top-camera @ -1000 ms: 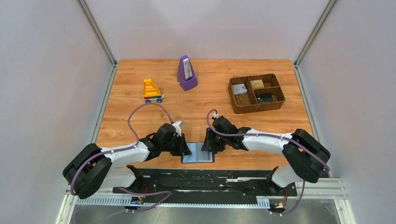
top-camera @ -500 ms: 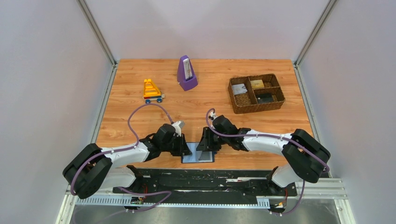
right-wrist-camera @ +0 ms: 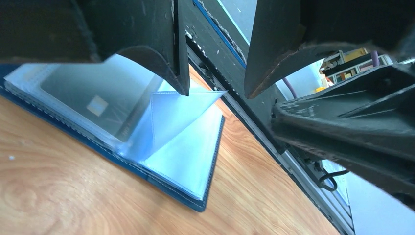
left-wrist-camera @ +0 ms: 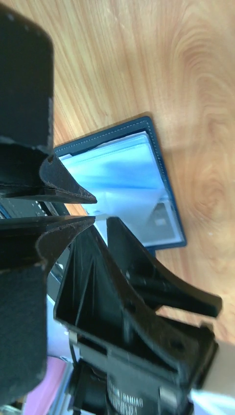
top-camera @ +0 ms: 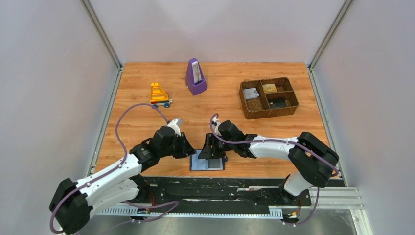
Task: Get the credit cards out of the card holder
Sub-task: Remove the credit card from the card holder.
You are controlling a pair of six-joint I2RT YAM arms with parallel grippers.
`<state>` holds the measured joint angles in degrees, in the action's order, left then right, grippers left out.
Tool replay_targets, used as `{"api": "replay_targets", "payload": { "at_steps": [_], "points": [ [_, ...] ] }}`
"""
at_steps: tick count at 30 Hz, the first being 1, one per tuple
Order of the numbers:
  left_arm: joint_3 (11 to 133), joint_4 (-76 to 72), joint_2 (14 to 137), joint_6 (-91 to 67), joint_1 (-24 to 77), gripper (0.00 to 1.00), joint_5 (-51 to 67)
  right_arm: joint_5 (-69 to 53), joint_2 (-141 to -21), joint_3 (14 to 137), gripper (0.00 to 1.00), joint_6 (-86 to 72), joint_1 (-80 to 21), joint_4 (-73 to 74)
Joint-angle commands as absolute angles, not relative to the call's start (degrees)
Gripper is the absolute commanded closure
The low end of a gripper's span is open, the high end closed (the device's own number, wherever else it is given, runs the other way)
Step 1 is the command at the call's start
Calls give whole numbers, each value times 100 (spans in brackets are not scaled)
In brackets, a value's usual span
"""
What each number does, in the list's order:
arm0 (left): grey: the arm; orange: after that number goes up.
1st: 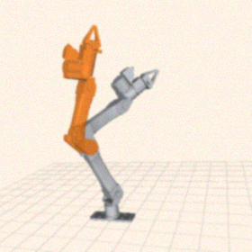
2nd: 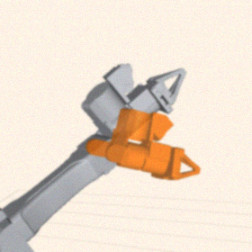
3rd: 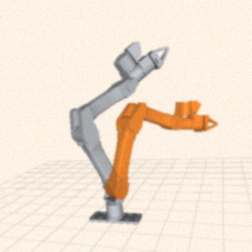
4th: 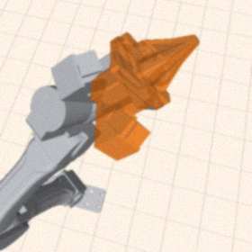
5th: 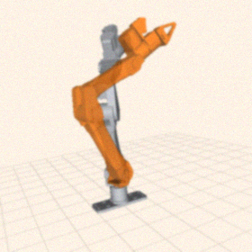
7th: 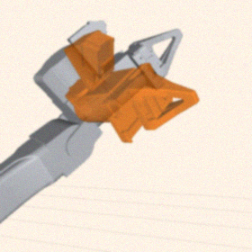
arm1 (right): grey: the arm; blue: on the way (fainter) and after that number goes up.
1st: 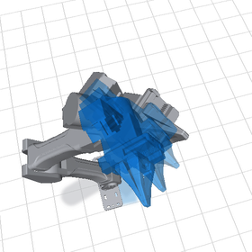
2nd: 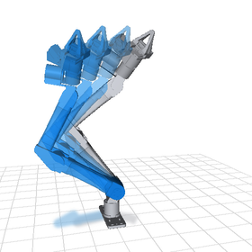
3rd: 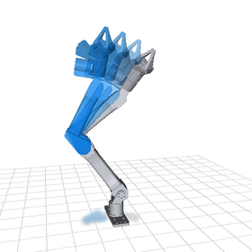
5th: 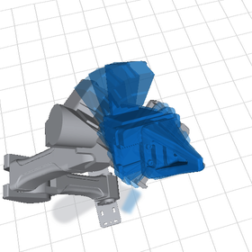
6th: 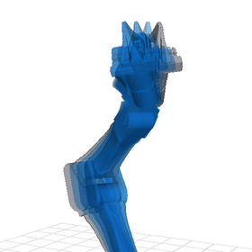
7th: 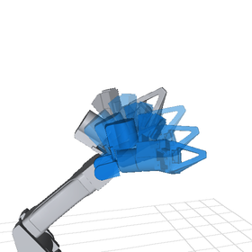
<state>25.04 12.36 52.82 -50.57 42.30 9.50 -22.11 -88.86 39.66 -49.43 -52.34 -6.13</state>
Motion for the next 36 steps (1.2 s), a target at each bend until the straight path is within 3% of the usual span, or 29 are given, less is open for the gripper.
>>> {"api": "replay_targets", "payload": {
  "at_steps": [1,7,15,20,36],
  "points": [
    [2743,1899,4787,-5246,4192,77,491,-2128,-8994,4445,53,-4706,-5278,-734],
    [2644,1694,4477,-5398,4195,76,789,-1856,-9113,4865,43,-4481,-5264,-384],
    [2383,1350,4216,-5475,4192,76,1031,-1454,-8998,4993,45,-4442,-5018,-36],
    [2346,1274,4423,-5303,4193,76,1153,-735,-8833,5184,46,-4535,-5010,1223],
    [2080,1129,5560,-4938,4192,78,748,-712,-8263,4171,48,-5081,-5019,1338]
  ]
}}
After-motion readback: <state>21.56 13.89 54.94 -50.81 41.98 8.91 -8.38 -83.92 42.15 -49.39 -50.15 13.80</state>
